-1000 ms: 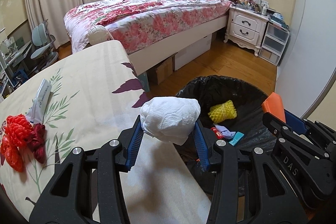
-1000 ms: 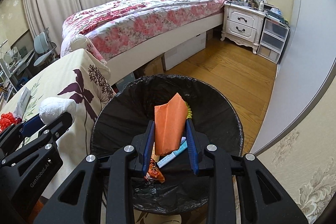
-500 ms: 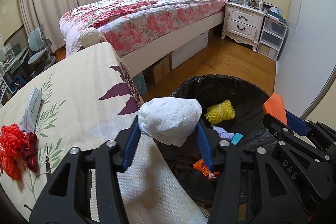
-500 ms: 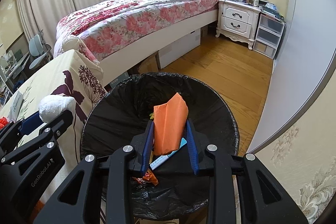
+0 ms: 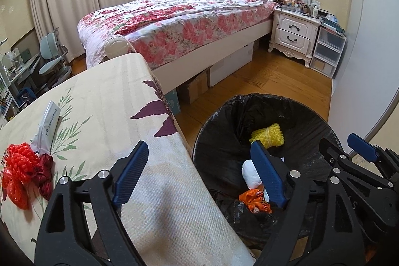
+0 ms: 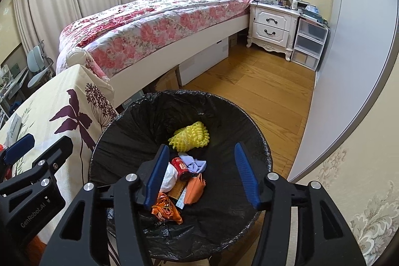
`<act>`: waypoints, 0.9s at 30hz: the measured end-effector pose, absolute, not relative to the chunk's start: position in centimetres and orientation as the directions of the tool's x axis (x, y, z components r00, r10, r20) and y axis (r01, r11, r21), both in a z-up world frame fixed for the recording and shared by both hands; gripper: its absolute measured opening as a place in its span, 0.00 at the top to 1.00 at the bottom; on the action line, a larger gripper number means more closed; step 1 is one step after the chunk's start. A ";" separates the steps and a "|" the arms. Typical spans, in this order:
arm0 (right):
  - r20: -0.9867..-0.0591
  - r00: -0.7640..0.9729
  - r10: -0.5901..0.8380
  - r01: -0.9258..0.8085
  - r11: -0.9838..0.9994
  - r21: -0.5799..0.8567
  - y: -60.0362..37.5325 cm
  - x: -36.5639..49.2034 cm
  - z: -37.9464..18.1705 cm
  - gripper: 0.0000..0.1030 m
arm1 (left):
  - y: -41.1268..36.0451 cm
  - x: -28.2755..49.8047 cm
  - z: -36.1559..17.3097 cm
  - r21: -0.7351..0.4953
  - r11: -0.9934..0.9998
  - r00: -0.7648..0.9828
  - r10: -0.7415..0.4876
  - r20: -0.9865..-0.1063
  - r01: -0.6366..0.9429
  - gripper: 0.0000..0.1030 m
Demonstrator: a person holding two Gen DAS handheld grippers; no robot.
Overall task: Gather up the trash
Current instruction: 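Move both open grippers back over the red trash on the bedspread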
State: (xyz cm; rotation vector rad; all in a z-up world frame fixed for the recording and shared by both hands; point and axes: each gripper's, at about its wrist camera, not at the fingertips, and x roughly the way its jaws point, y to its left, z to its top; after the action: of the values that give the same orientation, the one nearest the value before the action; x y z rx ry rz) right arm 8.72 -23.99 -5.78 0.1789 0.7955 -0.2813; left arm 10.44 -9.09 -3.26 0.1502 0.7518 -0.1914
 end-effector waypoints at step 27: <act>-0.716 0.697 -0.033 0.103 0.993 0.055 -14.0 8.4 -4.1 0.35 | 4.8 5.7 -1.6 0.054 0.998 0.714 0.059 -0.698 -0.030 0.17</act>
State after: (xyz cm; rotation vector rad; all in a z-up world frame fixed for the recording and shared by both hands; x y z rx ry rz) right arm 8.45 -13.97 -4.06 0.0932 0.7965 -0.0763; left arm 5.67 4.75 -1.65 0.0399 0.7742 0.0491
